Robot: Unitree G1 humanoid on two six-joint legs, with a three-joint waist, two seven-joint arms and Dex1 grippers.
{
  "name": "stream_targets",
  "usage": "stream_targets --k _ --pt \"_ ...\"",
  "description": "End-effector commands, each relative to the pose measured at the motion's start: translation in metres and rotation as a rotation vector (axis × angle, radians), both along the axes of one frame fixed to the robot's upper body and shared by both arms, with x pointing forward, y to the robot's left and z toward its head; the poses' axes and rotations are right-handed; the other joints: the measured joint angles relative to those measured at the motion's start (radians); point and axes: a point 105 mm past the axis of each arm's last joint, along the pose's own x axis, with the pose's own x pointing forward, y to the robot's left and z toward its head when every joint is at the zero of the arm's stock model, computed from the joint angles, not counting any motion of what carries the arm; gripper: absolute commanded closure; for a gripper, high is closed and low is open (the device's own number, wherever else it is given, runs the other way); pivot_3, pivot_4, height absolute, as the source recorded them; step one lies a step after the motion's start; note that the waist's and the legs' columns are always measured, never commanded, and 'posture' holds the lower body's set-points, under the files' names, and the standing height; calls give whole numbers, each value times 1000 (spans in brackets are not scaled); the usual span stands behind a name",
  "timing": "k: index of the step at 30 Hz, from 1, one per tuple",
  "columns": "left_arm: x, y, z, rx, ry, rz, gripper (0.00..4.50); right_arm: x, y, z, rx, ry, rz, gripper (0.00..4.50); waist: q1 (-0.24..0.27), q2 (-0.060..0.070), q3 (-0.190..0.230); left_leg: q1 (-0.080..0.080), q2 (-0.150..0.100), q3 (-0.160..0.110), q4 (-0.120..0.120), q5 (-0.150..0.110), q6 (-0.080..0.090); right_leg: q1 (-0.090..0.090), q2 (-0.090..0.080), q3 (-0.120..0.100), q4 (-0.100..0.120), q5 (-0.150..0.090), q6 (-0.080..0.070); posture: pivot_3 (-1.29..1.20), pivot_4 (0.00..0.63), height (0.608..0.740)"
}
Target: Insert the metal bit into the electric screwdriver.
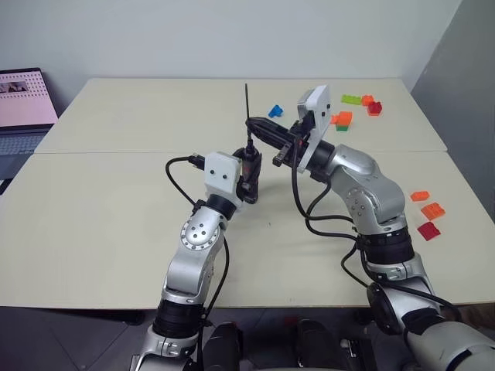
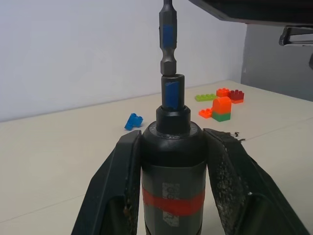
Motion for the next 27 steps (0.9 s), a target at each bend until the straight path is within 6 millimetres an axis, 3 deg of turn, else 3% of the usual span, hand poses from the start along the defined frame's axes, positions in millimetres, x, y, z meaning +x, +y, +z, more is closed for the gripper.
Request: stream_targets --k 1,27 --pt "-1 5 6 9 -25 19 2910 -11 2 16 32 -58 26 4500 0 0 0 0 0 0 0 0 0 0 0 0 0 0 0 0 150 740" --pt "-2 3 6 10 -30 14 2910 -8 2 7 2 -41 3 4500 0 0 0 0 0 0 0 0 0 0 0 0 0 0 0 0 150 740"
